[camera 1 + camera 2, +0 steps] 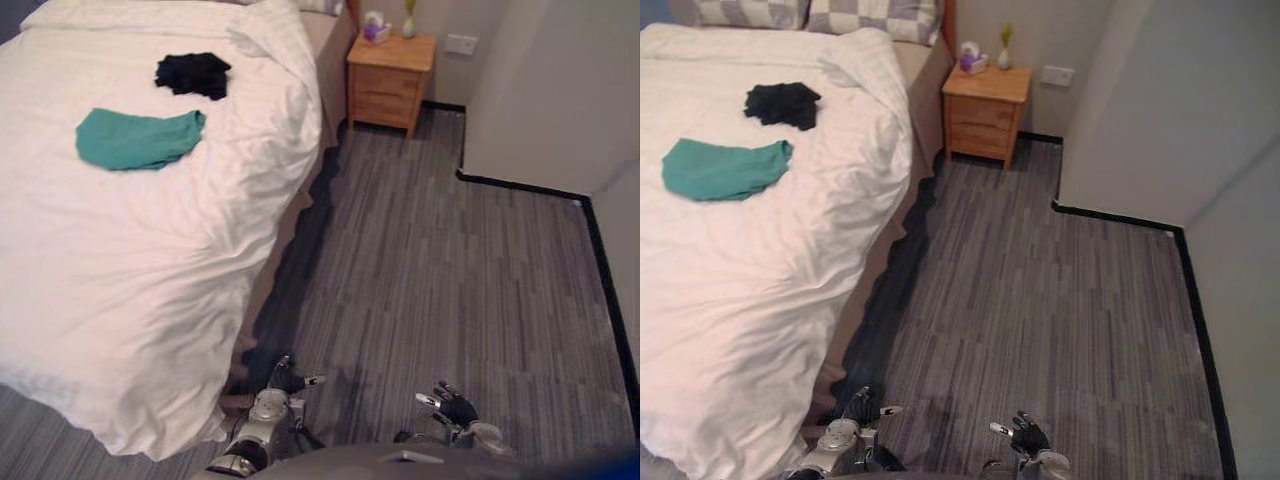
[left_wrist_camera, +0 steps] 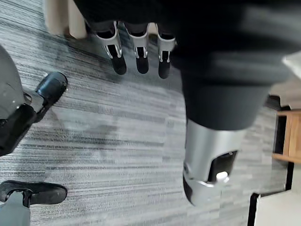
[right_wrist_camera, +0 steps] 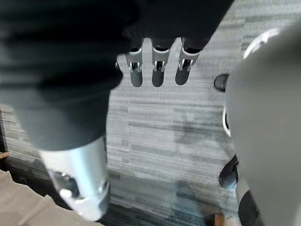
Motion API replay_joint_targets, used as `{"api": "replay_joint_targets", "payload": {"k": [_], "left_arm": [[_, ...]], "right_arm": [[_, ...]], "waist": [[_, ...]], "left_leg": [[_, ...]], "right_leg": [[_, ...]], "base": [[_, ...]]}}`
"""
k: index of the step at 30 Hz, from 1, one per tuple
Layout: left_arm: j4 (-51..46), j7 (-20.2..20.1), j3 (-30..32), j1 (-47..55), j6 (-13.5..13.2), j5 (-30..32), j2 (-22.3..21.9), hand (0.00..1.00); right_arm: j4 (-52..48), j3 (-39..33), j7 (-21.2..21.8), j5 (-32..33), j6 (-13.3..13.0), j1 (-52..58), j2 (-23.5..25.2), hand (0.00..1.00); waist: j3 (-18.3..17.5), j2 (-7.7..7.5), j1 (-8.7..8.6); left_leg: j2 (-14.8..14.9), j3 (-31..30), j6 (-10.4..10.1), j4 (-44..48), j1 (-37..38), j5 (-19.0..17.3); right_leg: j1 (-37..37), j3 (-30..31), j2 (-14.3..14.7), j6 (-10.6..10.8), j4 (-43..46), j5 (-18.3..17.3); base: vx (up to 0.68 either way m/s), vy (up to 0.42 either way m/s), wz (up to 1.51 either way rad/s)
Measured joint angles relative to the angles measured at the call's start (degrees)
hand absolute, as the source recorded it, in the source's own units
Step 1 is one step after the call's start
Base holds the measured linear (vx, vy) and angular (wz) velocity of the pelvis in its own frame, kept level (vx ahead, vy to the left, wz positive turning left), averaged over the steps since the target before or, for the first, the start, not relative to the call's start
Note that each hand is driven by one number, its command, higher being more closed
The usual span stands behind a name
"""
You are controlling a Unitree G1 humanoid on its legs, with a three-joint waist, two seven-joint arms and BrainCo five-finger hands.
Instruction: Tidy the bed and pick cloth on bed and put in laundry
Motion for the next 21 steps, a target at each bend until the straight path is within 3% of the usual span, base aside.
{"api": "replay_joint_targets", "payload": {"k": [2, 3, 4, 5, 6, 7, 8, 11, 13, 17, 18, 21], "left_arm": [[0.00, -0.02, 0.81, 0.80, -0.66, -1.97, 0.54, 0.00], [0.05, -0.02, 1.52, 1.64, -0.94, -2.32, 0.69, 0.00], [-0.12, -0.08, 2.65, 1.73, -1.73, -3.64, 0.42, 0.00], [-0.01, -0.04, 2.80, 2.04, -2.15, -4.11, -0.30, 0.00], [-0.02, 0.00, 2.80, 2.19, -2.55, -4.33, -0.64, 0.00], [0.02, -0.06, 2.64, 2.44, -2.75, -4.42, -1.37, 0.00], [0.10, 0.03, 2.55, 3.07, -3.22, -6.09, -1.83, 0.00], [0.07, 0.01, 1.07, 2.45, -3.69, -8.27, -1.84, 0.00], [0.40, 0.04, -0.04, 2.00, -3.64, -8.56, -1.09, 0.00], [2.74, 0.51, -1.81, 2.27, -3.25, -8.88, -0.48, 0.00], [4.51, 2.58, 0.90, 2.22, -3.24, -10.49, -0.21, 0.00], [4.51, 2.58, 0.90, 2.23, -3.24, -10.49, -0.21, 0.00]], "right_arm": [[0.17, 0.31, 0.25, 0.00, 0.13, -0.40, 0.17, 0.00], [0.23, 0.86, 0.34, -0.01, 0.15, -1.18, 0.31, 0.00], [0.26, 2.46, 0.75, -0.06, 0.21, -2.47, -0.26, 0.00], [0.74, 3.05, 1.23, -0.14, 0.36, -3.31, -0.74, 0.00], [1.26, 3.46, 1.48, -0.31, 0.71, -3.97, -1.38, 0.00], [1.67, 4.46, 1.89, -0.55, 1.06, -4.59, -2.83, 0.00], [1.75, 4.70, 2.28, -0.69, 1.43, -4.41, -3.39, 0.00], [1.65, 4.21, 2.46, -1.90, 1.67, -2.47, -3.66, 0.00], [1.58, 2.98, 2.42, -2.27, 1.76, -1.72, -2.56, 0.00], [1.74, 1.97, 2.50, -2.77, 1.86, -0.71, -1.47, 0.00], [2.38, -0.17, 2.49, -2.89, 1.20, -0.31, -0.27, 0.00], [2.38, -0.16, 2.48, -2.89, 1.20, -0.30, -0.27, 0.00]], "waist": [[0.51, -0.93, 0.83], [0.74, -1.24, 0.97], [0.93, -0.79, 1.41], [0.88, -0.15, 2.19], [0.78, 0.84, 2.69], [0.51, 3.04, 3.45], [0.24, 4.43, 3.53], [-0.27, 4.56, 2.24], [-0.82, 2.21, 1.83], [-1.54, 1.68, 1.96], [-3.05, 0.29, 1.36], [-3.04, 0.33, 1.37]], "left_leg": [[2.50, -4.68, 0.05, 4.71, -0.61, -0.07], [3.62, -10.05, 0.14, 8.12, -1.47, -0.28], [4.26, -20.78, 0.29, 13.03, -3.55, -2.69], [2.33, -29.69, -0.65, 13.91, -4.07, -7.64], [0.51, -34.86, -0.67, 14.11, -3.94, -10.49], [-3.06, -42.07, -1.05, 14.34, -3.85, -14.03], [-4.56, -44.38, -0.51, 14.25, -3.75, -16.90], [-4.92, -44.30, -0.82, 12.60, -2.16, -18.51], [-6.26, -44.11, 0.19, 10.21, -1.98, -17.46], [-7.96, -44.51, 0.83, 7.11, 0.22, -16.04], [-9.00, -47.44, 0.55, 3.31, 1.05, -13.19], [-9.00, -47.44, 0.55, 3.31, 1.05, -13.19]], "right_leg": [[-1.05, 4.10, 0.70, -0.98, -0.03, 0.59], [-2.00, 6.47, 0.81, -1.23, 0.70, 0.70], [-3.81, 11.31, 0.83, -2.02, 2.25, 1.09], [-5.27, 15.11, 0.85, -2.45, 2.67, 1.51], [-6.06, 17.63, 1.31, -2.55, 2.82, 1.88], [-7.34, 22.14, 2.61, -2.69, 2.84, 2.70], [-8.03, 24.51, 3.73, -2.13, 2.99, 3.32], [-7.66, 25.25, 4.04, -0.47, 1.64, 4.77], [-7.72, 25.03, 2.37, 0.15, 0.06, 5.84], [-6.27, 23.69, 0.91, 0.47, -0.86, 5.92], [-6.00, 20.27, 0.40, 1.04, -1.74, 6.62], [-5.99, 20.26, 0.39, 1.04, -1.74, 6.62]], "base": [[0.05, -0.256, -0.84], [0.12, -0.426, -1.35], [0.07, -0.305, -1.73], [0.01, -0.123, -1.80], [-0.06, 0.168, -1.93], [-0.05, 0.201, -1.96], [-0.03, 0.192, -1.65], [-0.02, 0.142, -0.47], [-0.05, 0.128, -0.01], [0.03, 0.081, 0.14], [0.00, 0.000, 0.00], [0.00, 0.000, 0.00]]}}
